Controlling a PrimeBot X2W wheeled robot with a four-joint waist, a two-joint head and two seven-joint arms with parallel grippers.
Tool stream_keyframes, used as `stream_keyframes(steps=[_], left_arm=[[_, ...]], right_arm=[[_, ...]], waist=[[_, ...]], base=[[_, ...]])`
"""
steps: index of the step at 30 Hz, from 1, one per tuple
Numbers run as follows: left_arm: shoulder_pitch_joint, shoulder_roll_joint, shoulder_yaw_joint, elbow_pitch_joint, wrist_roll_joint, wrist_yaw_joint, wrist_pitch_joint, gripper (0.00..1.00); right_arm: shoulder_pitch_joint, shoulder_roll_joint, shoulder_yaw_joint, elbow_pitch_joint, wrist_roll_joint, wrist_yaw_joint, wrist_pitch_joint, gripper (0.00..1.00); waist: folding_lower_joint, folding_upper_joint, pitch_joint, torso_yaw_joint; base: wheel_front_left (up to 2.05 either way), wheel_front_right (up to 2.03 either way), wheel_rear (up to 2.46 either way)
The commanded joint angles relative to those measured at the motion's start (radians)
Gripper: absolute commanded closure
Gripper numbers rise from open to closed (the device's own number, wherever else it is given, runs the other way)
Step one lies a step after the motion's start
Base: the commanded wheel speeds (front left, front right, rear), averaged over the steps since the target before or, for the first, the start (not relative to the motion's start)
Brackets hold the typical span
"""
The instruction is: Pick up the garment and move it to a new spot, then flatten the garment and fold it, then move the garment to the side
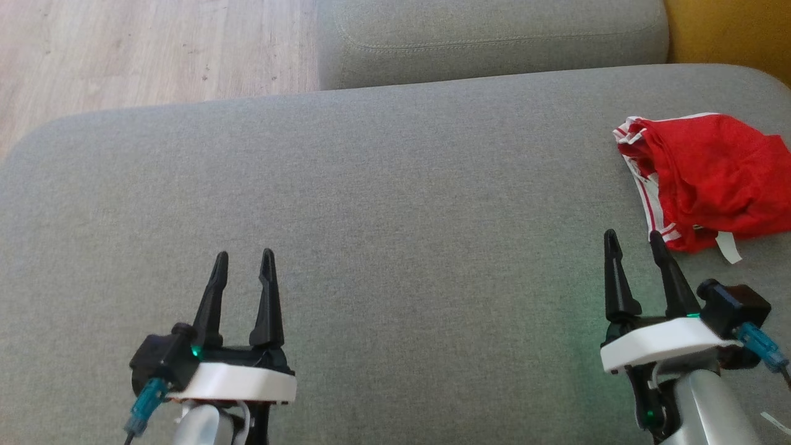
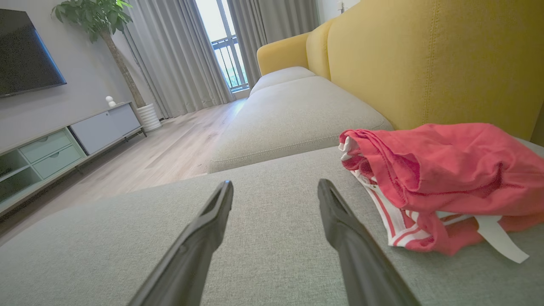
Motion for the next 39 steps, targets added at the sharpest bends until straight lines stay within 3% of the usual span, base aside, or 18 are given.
stream_keyframes(steps=[1, 12, 13, 18, 39], left_arm=[[-0.029, 0.005, 0.029, -0.039, 0.000, -0.009, -0.005, 0.00], [-0.022, 0.005, 0.053, -0.073, -0.002, -0.001, -0.005, 0.00], [0.002, 0.000, 0.013, -0.037, -0.005, -0.003, 0.000, 1.00], [0.035, -0.001, 0.006, 0.029, -0.013, -0.004, 0.002, 1.00], [0.024, 0.005, 0.056, 0.025, -0.247, -0.014, 0.065, 1.00]], right_arm=[[-0.034, 0.001, 0.020, -0.023, 0.008, -0.001, -0.007, 0.00], [-0.038, 0.001, 0.024, -0.016, 0.002, -0.001, -0.012, 0.00], [-0.003, 0.000, -0.001, 0.014, 0.006, 0.000, 0.000, 1.00], [0.027, 0.003, 0.000, 0.080, 0.016, 0.000, 0.004, 1.00], [0.022, 0.003, -0.025, 0.053, 0.262, 0.000, 0.060, 1.00]], waist=[[0.0000, -0.0001, -0.001, 0.000], [0.0000, -0.0001, -0.003, -0.002], [0.0000, -0.0001, -0.003, -0.002], [0.0000, -0.0001, -0.004, -0.003], [0.0000, -0.0001, -0.011, -0.003]], base=[[0.00, 0.00, 0.00], [0.00, 0.00, 0.00], [0.00, 0.00, 0.00], [0.00, 0.00, 0.00], [0.00, 0.00, 0.00]])
